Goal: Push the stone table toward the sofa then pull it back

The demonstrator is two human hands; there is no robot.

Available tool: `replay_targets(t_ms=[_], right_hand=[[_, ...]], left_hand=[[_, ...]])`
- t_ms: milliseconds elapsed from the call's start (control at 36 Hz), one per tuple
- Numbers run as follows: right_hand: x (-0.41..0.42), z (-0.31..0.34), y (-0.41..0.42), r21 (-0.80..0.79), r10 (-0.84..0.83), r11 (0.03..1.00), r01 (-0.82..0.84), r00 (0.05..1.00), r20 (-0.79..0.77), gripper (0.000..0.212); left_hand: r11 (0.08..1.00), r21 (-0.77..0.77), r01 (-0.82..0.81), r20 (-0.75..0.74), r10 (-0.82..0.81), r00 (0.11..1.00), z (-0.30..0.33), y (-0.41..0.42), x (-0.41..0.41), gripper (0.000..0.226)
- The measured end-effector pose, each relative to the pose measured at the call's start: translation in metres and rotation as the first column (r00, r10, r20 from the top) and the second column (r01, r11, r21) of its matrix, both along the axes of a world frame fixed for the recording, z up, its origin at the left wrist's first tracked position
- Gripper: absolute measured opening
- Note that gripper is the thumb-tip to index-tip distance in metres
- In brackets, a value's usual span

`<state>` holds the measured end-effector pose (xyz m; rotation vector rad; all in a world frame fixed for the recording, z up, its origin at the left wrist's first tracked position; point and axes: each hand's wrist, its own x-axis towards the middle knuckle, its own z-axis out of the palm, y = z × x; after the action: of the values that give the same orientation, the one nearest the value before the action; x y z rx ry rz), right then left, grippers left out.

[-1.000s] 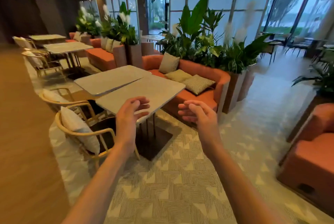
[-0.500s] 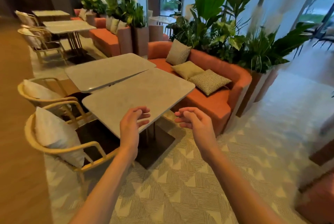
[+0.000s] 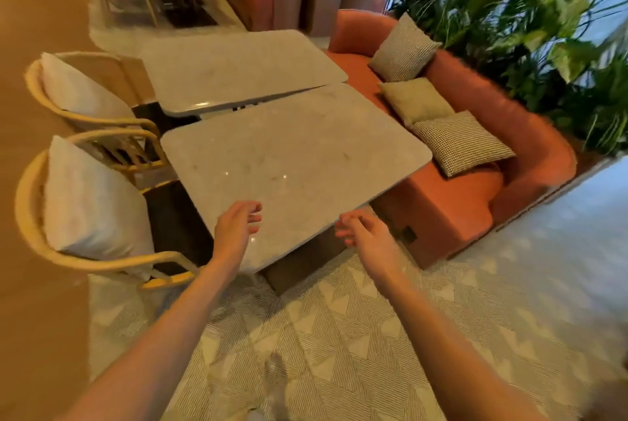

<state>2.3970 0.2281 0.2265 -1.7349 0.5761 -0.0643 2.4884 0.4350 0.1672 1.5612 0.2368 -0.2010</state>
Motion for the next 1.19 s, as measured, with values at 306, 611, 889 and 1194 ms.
replay_targets(t_ms=[306, 611, 889, 1194], right_hand=[[0.143, -0.114, -0.008, -0.169, 0.443, 0.862, -0.478, 0.872, -0.208, 0.022], [0.214, -0.222, -0.016, -0.677, 0.711, 0.229, -0.700, 0.595, -0.374, 0.058], [0.219, -0.288, -0.023, -0.859, 0.706, 0.064, -0.508, 0.632, -0.321, 0.062], [0.215, -0.290, -0.019, -0.909, 0.704, 0.079, -0.408, 0.669, -0.239, 0.060]], left_hand=[[0.898, 0.437, 0.056, -0.166, 0.019, 0.986, -0.093, -0.009, 0.058, 0.036], [0.539, 0.836, 0.100, -0.074, -0.071, 0.995, -0.179, -0.047, 0.087, 0.058], [0.153, 0.984, -0.087, 0.093, -0.034, 0.995, -0.236, -0.079, 0.085, 0.068], [0.130, 0.983, -0.128, 0.131, -0.012, 0.991, -0.235, -0.080, 0.082, 0.066]])
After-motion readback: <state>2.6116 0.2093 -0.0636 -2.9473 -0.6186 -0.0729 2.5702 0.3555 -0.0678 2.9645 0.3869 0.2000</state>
